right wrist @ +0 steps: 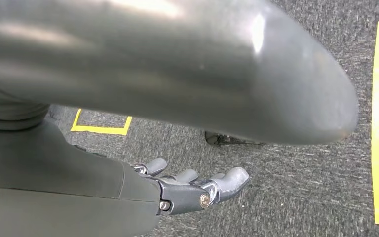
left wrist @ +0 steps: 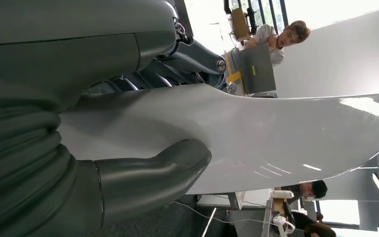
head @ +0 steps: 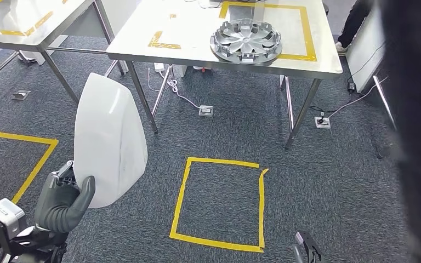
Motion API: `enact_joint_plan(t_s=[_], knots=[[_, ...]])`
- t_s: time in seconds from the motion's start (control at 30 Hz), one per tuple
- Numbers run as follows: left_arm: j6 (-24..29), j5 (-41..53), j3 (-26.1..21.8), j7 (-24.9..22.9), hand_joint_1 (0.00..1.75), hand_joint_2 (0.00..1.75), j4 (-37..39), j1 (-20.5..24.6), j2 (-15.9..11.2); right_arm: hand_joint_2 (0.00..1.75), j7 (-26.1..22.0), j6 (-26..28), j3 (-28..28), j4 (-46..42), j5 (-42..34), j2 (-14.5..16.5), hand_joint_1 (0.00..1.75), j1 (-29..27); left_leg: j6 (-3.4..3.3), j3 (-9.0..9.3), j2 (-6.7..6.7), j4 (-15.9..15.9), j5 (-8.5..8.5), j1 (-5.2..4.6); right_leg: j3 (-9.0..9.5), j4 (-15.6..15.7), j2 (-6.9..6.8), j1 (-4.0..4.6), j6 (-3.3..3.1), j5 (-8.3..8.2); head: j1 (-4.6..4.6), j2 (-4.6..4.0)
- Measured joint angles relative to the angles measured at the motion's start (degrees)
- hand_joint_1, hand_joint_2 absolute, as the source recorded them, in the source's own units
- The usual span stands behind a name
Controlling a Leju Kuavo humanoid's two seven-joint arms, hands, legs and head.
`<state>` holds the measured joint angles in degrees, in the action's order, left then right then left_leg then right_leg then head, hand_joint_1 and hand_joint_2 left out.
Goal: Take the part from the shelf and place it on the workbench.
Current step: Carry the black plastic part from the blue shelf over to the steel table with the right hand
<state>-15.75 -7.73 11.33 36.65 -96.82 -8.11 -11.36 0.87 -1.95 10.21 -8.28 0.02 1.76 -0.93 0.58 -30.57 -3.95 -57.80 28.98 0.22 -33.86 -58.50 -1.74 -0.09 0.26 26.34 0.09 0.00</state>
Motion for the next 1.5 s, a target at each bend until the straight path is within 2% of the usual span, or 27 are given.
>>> enact_joint_plan(t_s=[0.53, 0.67, 0.73, 0.83, 0.87, 0.9, 0.93, 0.97, 1.0, 1.03, 1.07, 1.1, 1.13, 1.2, 1.23, 1.27, 1.33, 1.37, 1.4, 1.43, 1.5], knots=[[-0.7, 0.6, -1.4, -0.1, 1.75, 1.75, 0.0, 0.0, 1.2, 0.00, 0.6, 0.4, 0.0, 0.0, 0.6, 0.7, 0.00, 0.3, -0.08, -0.01, 0.05, -0.1, 0.05, -0.25, 0.06, 0.0, -0.02, -0.25, 0.17, -0.11, 0.00, 0.00], [-0.8, 1.0, -1.7, -0.1, 1.75, 1.75, -0.1, 0.0, 1.3, 0.00, 0.6, 0.6, 0.0, 0.0, 0.6, 1.1, 0.00, 0.3, -1.15, 0.40, 0.10, 0.7, -0.28, -0.37, 0.47, 0.7, -0.18, -0.58, 0.95, -0.53, -0.12, 0.00], [-0.8, 1.1, -1.8, 0.0, 1.75, 1.75, -0.2, 0.1, 1.5, 0.00, 0.5, 0.7, 0.0, 0.0, 0.6, 1.1, 0.00, 0.4, -1.38, 1.31, 0.18, 2.2, -1.12, 0.24, -0.42, -1.5, 0.52, -0.46, 1.25, 0.87, -0.08, 0.00], [-0.8, 1.3, -1.9, -0.1, 1.75, 1.75, -0.2, 0.1, 1.9, 0.00, 0.6, 0.8, 0.0, 0.0, 0.6, 1.1, 0.00, 0.5, -1.26, 1.59, 0.34, 2.5, -1.29, 0.83, -5.57, -11.7, 1.37, -0.99, 2.06, 5.28, 0.07, 0.00], [-0.8, 1.3, -1.9, -0.1, 1.75, 1.75, -0.2, 0.1, 2.0, 0.00, 0.6, 0.8, 0.0, 0.0, 0.6, 1.1, 0.00, 0.4, -1.02, 1.58, 0.44, 2.3, -1.10, 1.00, -6.81, -13.9, 1.38, -1.26, 2.38, 5.60, 0.07, 0.00], [-0.8, 1.4, -1.9, -0.1, 1.75, 1.75, -0.2, 0.0, 2.1, 0.00, 0.6, 0.8, 0.0, 0.0, 0.7, 1.1, 0.00, 0.4, -0.70, 1.60, 0.55, 2.0, -0.85, 1.27, -7.03, -13.9, 1.37, -1.52, 2.69, 4.84, 0.07, 0.00], [-0.8, 1.4, -1.9, -0.1, 1.75, 1.75, -0.1, 0.0, 2.1, 0.00, 0.6, 0.9, 0.0, 0.0, 0.7, 1.1, 0.00, 0.4, -0.27, 1.64, 0.67, 1.6, -0.52, 1.65, -6.09, -11.7, 1.30, -1.82, 3.07, 3.10, 0.07, 0.00], [-0.8, 1.4, -1.9, -0.2, 1.75, 1.75, -0.1, 0.0, 2.2, 0.00, 0.6, 0.9, 0.0, 0.0, 0.7, 1.1, 0.00, 0.4, 0.25, 1.67, 0.74, 1.0, -0.08, 2.07, -4.41, -7.9, 1.11, -2.15, 3.55, 1.15, 0.08, 0.00], [-0.8, 1.4, -2.0, -0.2, 1.75, 1.75, -0.1, 0.0, 2.2, 0.00, 0.6, 0.9, 0.0, 0.0, 0.7, 1.3, 0.00, 0.4, 0.86, 1.53, 0.80, 0.4, 0.41, 2.22, -2.90, -4.8, 1.00, -2.29, 3.90, 0.02, 0.20, 0.00], [-0.8, 1.4, -2.1, -0.2, 1.75, 1.75, -0.2, 0.0, 2.2, 0.00, 0.6, 0.9, 0.0, 0.0, 0.7, 1.3, 0.00, 0.5, 1.45, 1.32, 0.88, -0.2, 0.89, 2.27, -1.83, -2.6, 1.01, -2.37, 3.67, -0.50, 0.37, 0.00], [-0.8, 1.4, -2.2, -0.1, 1.75, 1.75, -0.2, 0.1, 2.3, 0.00, 0.6, 0.9, 0.0, 0.0, 0.6, 1.4, 0.00, 0.6, 1.94, 1.16, 0.94, -0.5, 1.23, 2.17, -1.45, -1.7, 1.06, -2.33, 3.13, -0.23, 0.37, 0.00], [-0.9, 1.4, -2.2, -0.1, 1.75, 1.75, -0.2, 0.1, 2.3, 0.00, 0.7, 0.9, 0.0, 0.0, 0.6, 1.5, 0.00, 0.6, 2.33, 1.08, 0.99, -0.6, 1.39, 1.99, -1.57, -2.0, 1.25, -2.16, 2.31, 0.32, 0.36, 0.00], [-0.9, 1.4, -2.3, -0.1, 1.75, 1.75, -0.2, 0.1, 2.3, 0.00, 0.7, 0.9, 0.0, 0.0, 0.6, 1.5, 0.00, 0.6, 2.59, 1.22, 1.00, -0.4, 1.45, 2.03, -1.67, -2.0, 1.43, -2.13, 1.40, 0.50, 0.21, 0.00], [-1.0, 1.4, -2.4, -0.1, 1.75, 1.75, -0.2, 0.2, 2.4, 0.00, 0.8, 0.9, 0.0, 0.0, 0.6, 1.5, 0.00, 0.6, 2.96, 1.40, 1.36, -0.6, 1.87, 2.21, -1.55, -2.0, 1.69, -2.07, 0.39, 0.75, -0.09, 0.00], [-1.0, 1.4, -2.4, -0.1, 1.75, 1.75, -0.2, 0.3, 2.4, 0.00, 0.8, 0.9, 0.0, 0.0, 0.6, 1.5, 0.00, 0.6, 2.96, 0.75, 1.85, -2.1, 2.74, 2.23, -1.40, -2.0, 1.84, -2.04, -0.04, 0.85, -0.21, 0.00], [-1.0, 1.5, -2.5, -0.1, 1.75, 1.75, -0.2, 0.3, 2.4, 0.00, 0.8, 0.9, 0.0, 0.0, 0.6, 1.5, 0.00, 0.7, 2.84, -0.70, 2.45, -4.9, 4.15, 2.13, -1.23, -2.0, 1.96, -1.96, -0.40, 0.98, -0.34, 0.00], [-1.0, 1.5, -2.7, -0.1, 1.75, 1.75, -0.2, 0.3, 2.4, 0.00, 0.8, 0.9, 0.0, 0.0, 0.6, 1.5, 0.00, 0.8, 2.32, -5.43, 3.32, -13.2, 7.30, 1.70, -0.96, -2.0, 2.18, -1.55, -0.98, 1.32, -0.57, 0.00], [-0.9, 1.5, -2.9, -0.2, 1.75, 1.75, -0.1, 0.3, 2.4, 0.00, 0.8, 0.8, 0.0, 0.0, 0.6, 1.5, 0.00, 0.8, 1.99, -7.59, 3.47, -16.5, 8.02, 1.46, -0.76, -2.0, 2.35, -1.27, -1.22, 1.52, -0.63, 0.00], [-0.9, 1.5, -3.0, -0.2, 1.75, 1.75, -0.1, 0.2, 2.4, 0.00, 0.7, 0.8, 0.0, 0.0, 0.6, 1.5, 0.00, 0.7, 1.54, -8.87, 3.55, -17.8, 7.54, 1.21, -0.46, -2.0, 2.57, -0.97, -1.41, 1.74, -0.66, 0.00], [-0.9, 1.5, -3.0, -0.2, 1.75, 1.75, -0.1, 0.2, 2.4, 0.00, 0.7, 0.7, 0.0, 0.0, 0.6, 1.5, 0.00, 0.7, 0.96, -8.98, 3.64, -16.9, 5.89, 0.91, -0.06, -2.0, 2.82, -0.70, -1.54, 1.99, -0.66, 0.00], [-1.0, 1.6, -3.2, -0.1, 1.75, 1.75, -0.1, 0.1, 2.4, 0.00, 0.6, 0.7, 0.0, 0.0, 0.6, 1.5, 0.00, 0.7, -0.58, -6.69, 4.14, -10.0, 1.03, 0.13, 0.87, -1.9, 3.30, -0.32, -1.61, 2.56, -0.64, 0.00]])
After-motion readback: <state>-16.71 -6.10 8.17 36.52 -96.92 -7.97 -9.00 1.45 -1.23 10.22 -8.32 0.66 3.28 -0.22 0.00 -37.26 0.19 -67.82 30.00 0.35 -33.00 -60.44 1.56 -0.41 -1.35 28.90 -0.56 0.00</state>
